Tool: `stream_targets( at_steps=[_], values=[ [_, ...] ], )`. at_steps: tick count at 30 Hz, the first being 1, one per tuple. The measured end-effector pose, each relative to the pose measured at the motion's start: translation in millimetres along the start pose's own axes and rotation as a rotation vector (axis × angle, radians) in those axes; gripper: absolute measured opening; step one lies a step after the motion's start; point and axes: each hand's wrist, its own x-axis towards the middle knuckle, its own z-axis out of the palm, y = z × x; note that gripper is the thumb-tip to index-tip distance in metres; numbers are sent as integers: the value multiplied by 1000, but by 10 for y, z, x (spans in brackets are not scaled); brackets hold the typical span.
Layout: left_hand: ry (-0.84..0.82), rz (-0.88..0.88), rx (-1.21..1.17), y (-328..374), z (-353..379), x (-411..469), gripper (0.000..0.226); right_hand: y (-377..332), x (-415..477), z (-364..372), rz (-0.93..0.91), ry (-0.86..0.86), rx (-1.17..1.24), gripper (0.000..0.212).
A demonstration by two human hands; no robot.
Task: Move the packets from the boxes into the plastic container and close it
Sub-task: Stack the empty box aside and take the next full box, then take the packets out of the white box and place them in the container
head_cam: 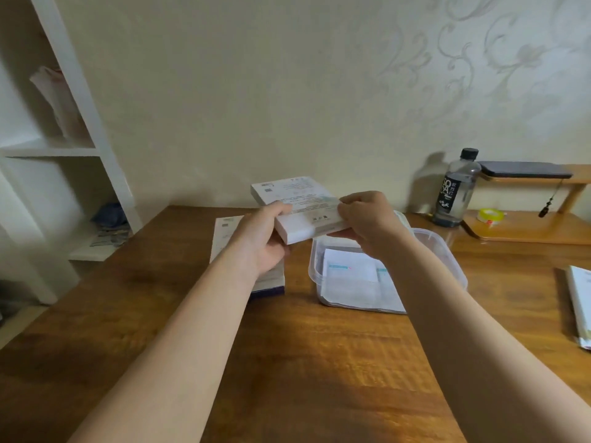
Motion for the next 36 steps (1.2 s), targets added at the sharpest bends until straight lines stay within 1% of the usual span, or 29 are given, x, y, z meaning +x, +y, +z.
stream_targets(
  at_steps=[3, 5, 9, 13, 18, 19, 21, 25, 28, 30, 32, 34, 36],
  values=[
    [-144, -46, -9, -218, 280, 38, 34, 39, 1, -278, -45, 32, 54, 19],
    [-200, -57, -34, -340, 419, 87, 37, 86, 22, -465, -72, 72, 52, 21],
    [-228, -64, -64, -520, 617, 188, 36, 184, 92, -789, -80, 83, 30, 18],
    [-233, -66, -66, -608, 704, 280, 36, 255, 167, -955, -73, 66, -26, 17],
    [-305, -45, -25, -687, 706, 392, 41, 273, 264, -1048, 42, 28, -76, 16],
    [-319, -38, -17, -704, 703, 411, 42, 272, 279, -1051, 72, 9, -67, 19],
    [-346, -22, 2, -728, 706, 453, 44, 275, 311, -1041, 102, -31, -86, 31],
    [-414, 9, 42, -713, 690, 530, 51, 261, 316, -960, 21, -46, -297, 49],
    [-484, 18, 67, -692, 638, 584, 57, 262, 324, -931, -2, -70, -260, 57],
    [-516, 21, 92, -686, 619, 593, 61, 253, 325, -945, -20, -96, -229, 57],
    [-517, 34, 104, -681, 615, 591, 59, 230, 304, -948, -29, -127, -204, 56],
    [-516, 48, 92, -671, 618, 583, 51, 235, 304, -935, -35, -134, -199, 57],
    [-487, 67, 74, -673, 614, 579, 46, 251, 314, -901, -34, -80, -279, 69]
  ],
)
